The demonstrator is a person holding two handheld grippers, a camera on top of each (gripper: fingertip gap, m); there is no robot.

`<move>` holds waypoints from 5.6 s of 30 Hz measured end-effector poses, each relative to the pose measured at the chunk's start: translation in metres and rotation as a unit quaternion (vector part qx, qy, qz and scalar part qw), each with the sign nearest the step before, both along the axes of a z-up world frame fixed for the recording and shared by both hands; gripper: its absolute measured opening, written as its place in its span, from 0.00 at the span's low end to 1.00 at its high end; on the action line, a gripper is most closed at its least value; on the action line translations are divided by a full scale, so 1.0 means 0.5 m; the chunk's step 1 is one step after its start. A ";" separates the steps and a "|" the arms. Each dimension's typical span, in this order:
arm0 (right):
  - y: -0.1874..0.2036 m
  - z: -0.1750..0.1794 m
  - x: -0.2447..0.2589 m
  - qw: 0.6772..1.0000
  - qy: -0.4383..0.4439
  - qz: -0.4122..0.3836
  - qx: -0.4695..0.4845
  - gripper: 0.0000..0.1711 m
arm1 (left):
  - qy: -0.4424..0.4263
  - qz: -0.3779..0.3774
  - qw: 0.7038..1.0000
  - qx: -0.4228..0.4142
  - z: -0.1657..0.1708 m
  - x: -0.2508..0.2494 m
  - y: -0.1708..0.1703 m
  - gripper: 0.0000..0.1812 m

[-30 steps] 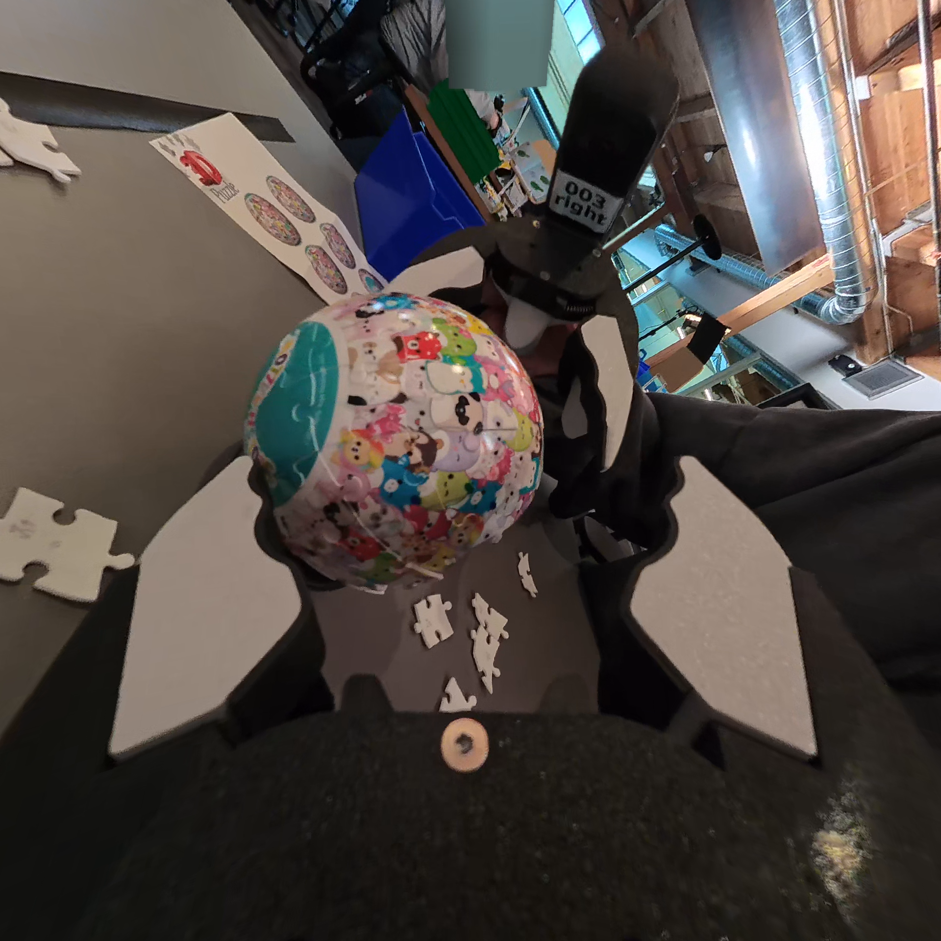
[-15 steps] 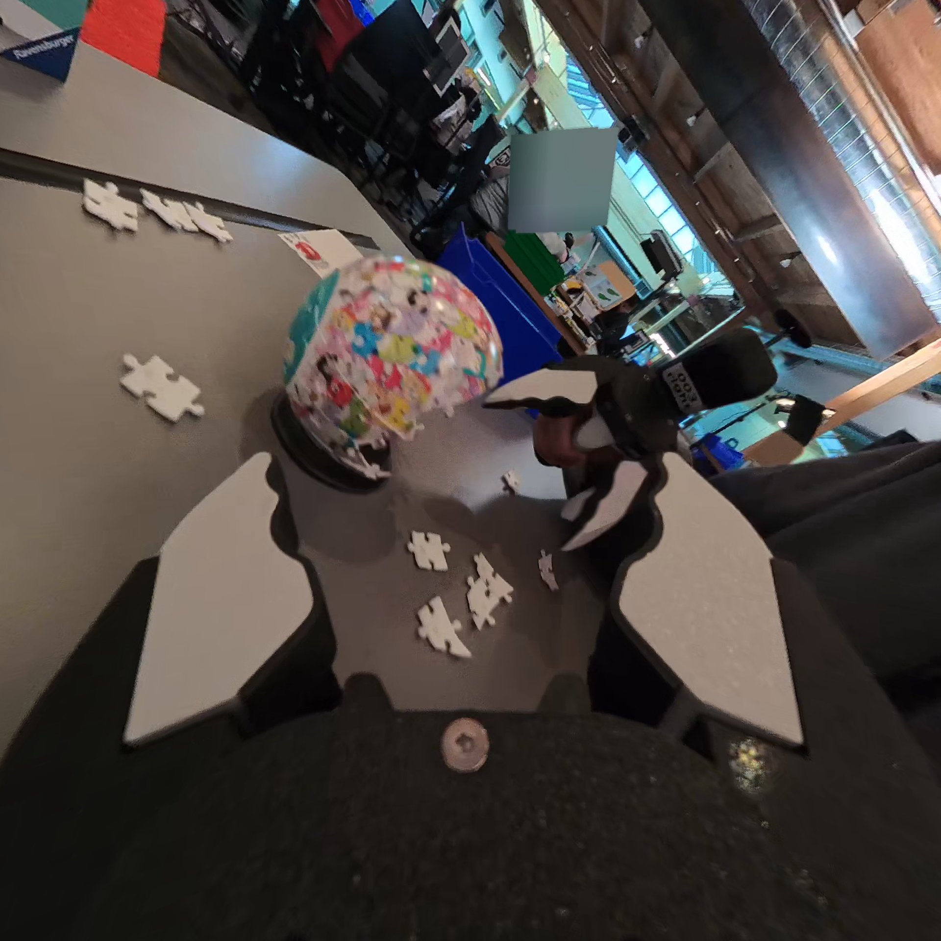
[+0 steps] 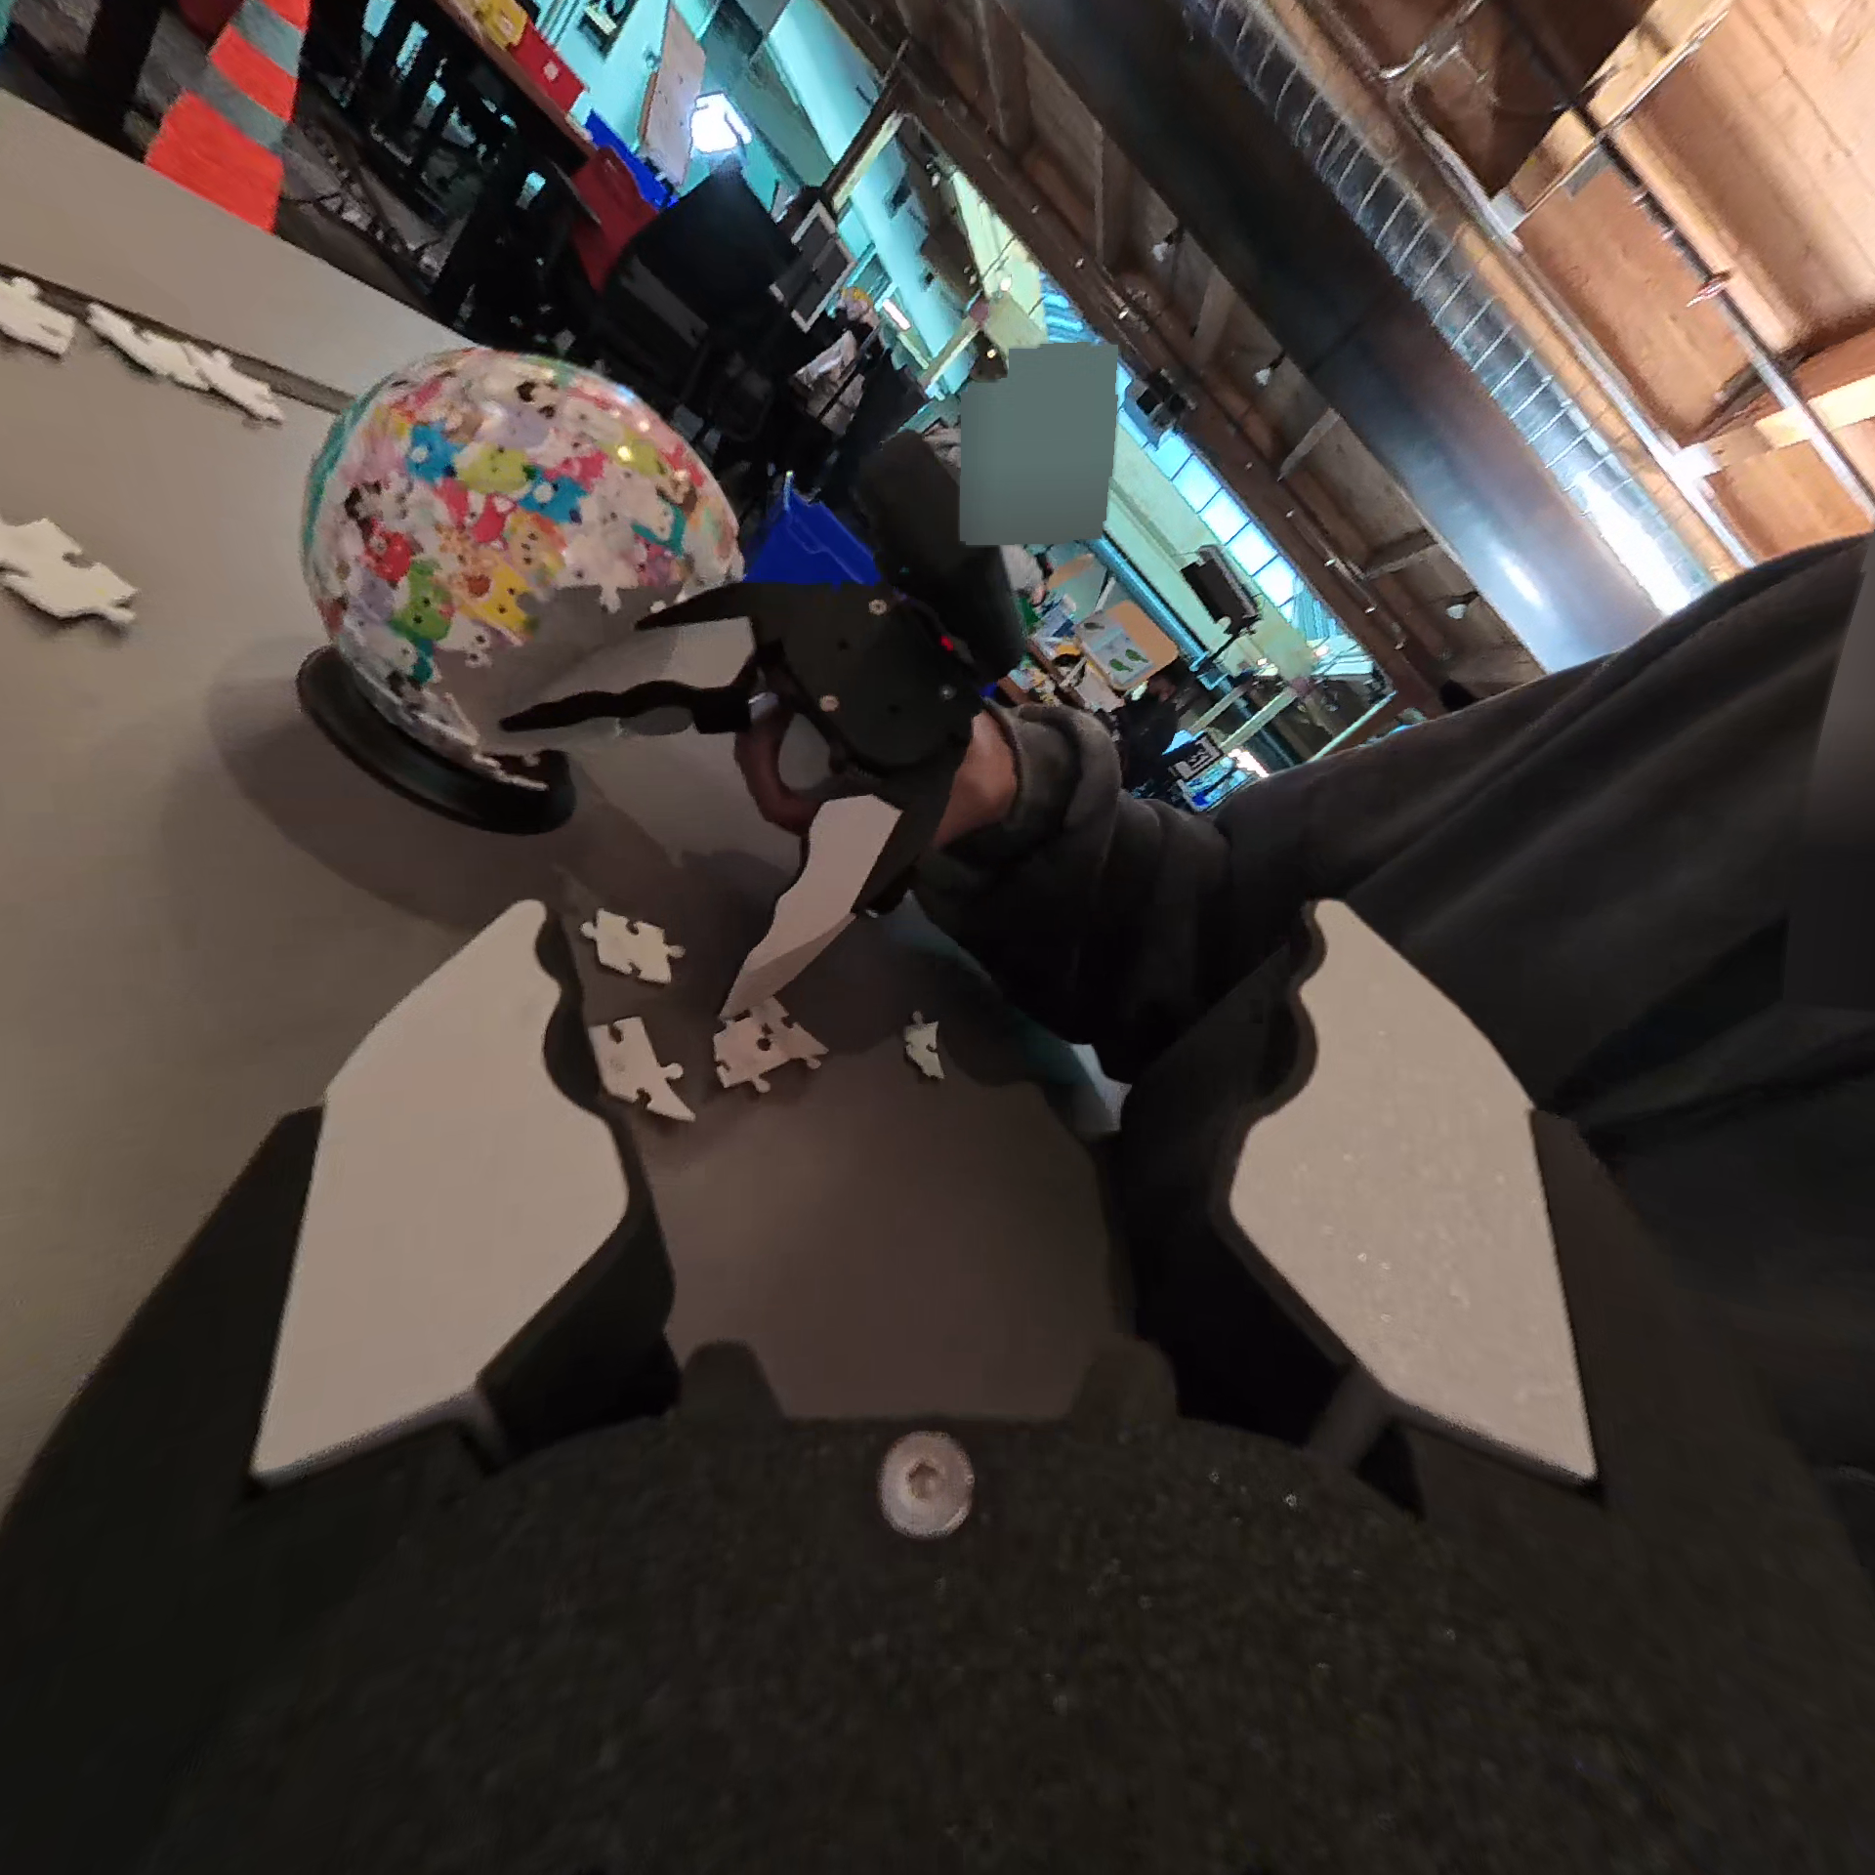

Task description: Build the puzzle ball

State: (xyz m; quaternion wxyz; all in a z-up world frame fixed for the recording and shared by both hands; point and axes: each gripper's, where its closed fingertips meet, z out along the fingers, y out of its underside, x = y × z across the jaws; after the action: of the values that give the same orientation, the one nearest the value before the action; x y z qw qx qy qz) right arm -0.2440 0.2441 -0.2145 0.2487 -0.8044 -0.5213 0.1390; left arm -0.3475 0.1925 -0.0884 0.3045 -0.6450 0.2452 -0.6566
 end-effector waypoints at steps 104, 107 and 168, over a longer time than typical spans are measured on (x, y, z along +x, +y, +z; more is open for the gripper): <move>-0.046 0.108 0.029 0.907 -0.142 0.050 0.395 0.01 | 0.219 -0.091 0.939 0.249 -0.116 0.108 0.176 0.15; -0.002 0.091 0.041 0.908 -0.171 0.025 0.383 0.01 | 0.202 0.009 0.948 0.247 -0.116 0.063 0.248 0.15; -0.241 0.241 -0.036 0.860 0.099 0.133 0.482 0.01 | 0.009 -0.165 0.985 0.052 0.035 0.142 -0.134 0.23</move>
State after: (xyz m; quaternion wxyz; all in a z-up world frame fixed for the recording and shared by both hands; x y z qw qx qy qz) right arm -0.2617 0.1237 -0.0940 0.6352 -0.4885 -0.5979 -0.0188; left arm -0.2766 0.1256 -0.0711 0.2228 -0.5847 0.3850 -0.6784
